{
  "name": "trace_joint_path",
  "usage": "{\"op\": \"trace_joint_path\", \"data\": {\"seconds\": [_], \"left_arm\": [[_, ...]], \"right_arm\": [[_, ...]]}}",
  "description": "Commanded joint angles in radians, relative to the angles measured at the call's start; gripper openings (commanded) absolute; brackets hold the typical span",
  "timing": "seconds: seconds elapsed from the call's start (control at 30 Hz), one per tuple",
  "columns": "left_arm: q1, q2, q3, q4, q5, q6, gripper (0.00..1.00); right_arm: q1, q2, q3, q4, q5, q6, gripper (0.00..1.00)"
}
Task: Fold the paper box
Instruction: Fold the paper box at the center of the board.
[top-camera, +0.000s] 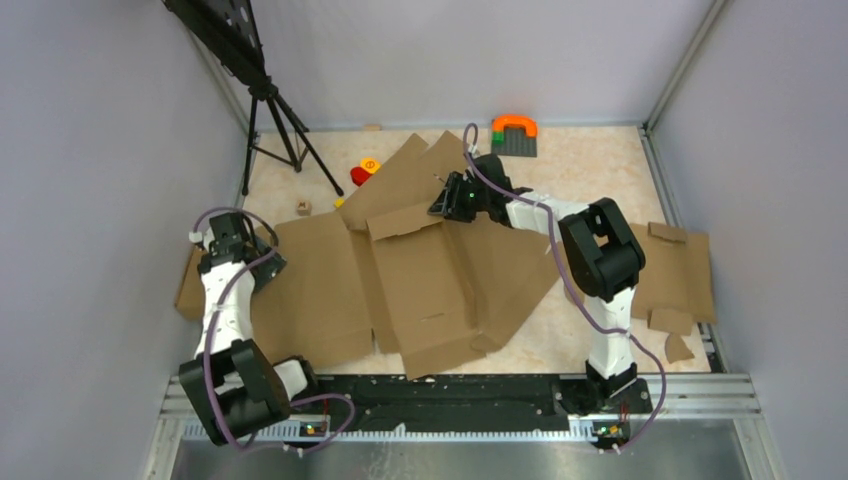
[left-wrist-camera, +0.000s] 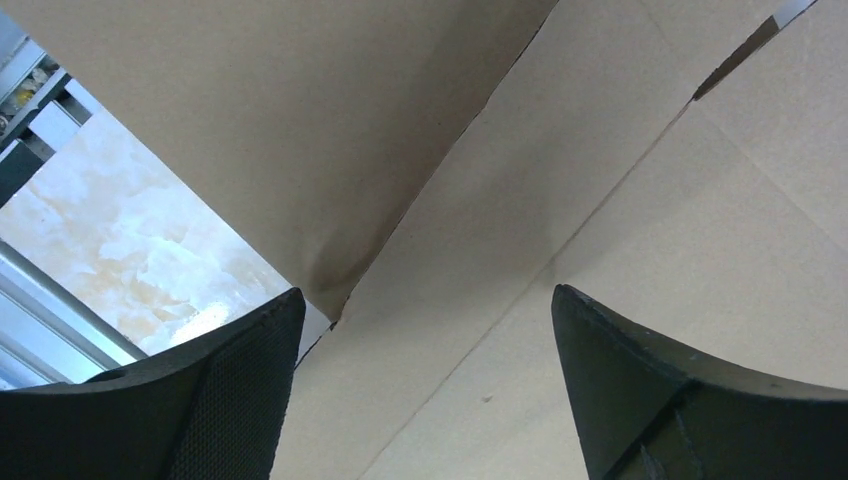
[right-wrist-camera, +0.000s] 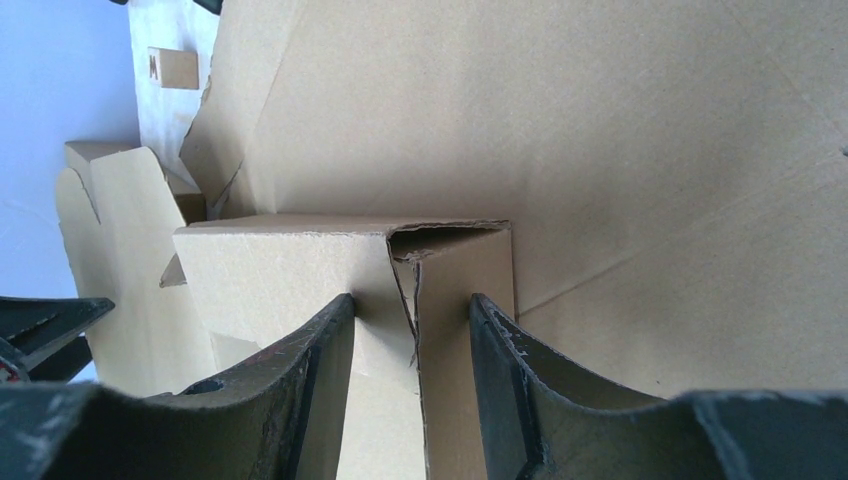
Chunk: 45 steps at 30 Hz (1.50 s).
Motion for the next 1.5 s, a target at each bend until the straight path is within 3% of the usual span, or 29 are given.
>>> {"op": "trace_joint_path", "data": {"seconds": [0.0,0.13,0.33,0.47,0.7,0.9,1.47], "left_arm": [[0.019,0.022,0.004,0.041,0.087,-0.002,0.87],[0.021,0.008,0.017,0.042,0.154,0.033,0.64],[0.021,-0.041,0.0,0.098,0.369,0.117,0.36],[0.021,-0.059,0.012,0.094,0.386,0.152,0.27],[0.019,-0.065,0.021,0.095,0.419,0.192,0.24],[0.019,-0.07,0.029,0.091,0.398,0.2,0.24],[0.017,-0.069,0.031,0.09,0.394,0.218,0.24]], "right_arm": [[0.009,0.003,0.04,0.0,-0.011,-0.01,0.45],[0.009,0.007,0.042,-0.001,-0.012,-0.01,0.45],[0.009,0.013,0.042,0.0,-0.009,-0.003,0.45],[0.009,0.016,0.044,0.006,-0.011,0.005,0.47],[0.006,0.032,0.058,0.011,-0.028,0.019,0.52],[-0.013,0.012,0.045,0.023,-0.048,0.036,0.68],[-0.049,0.052,0.134,-0.05,-0.141,0.037,0.79]]}}
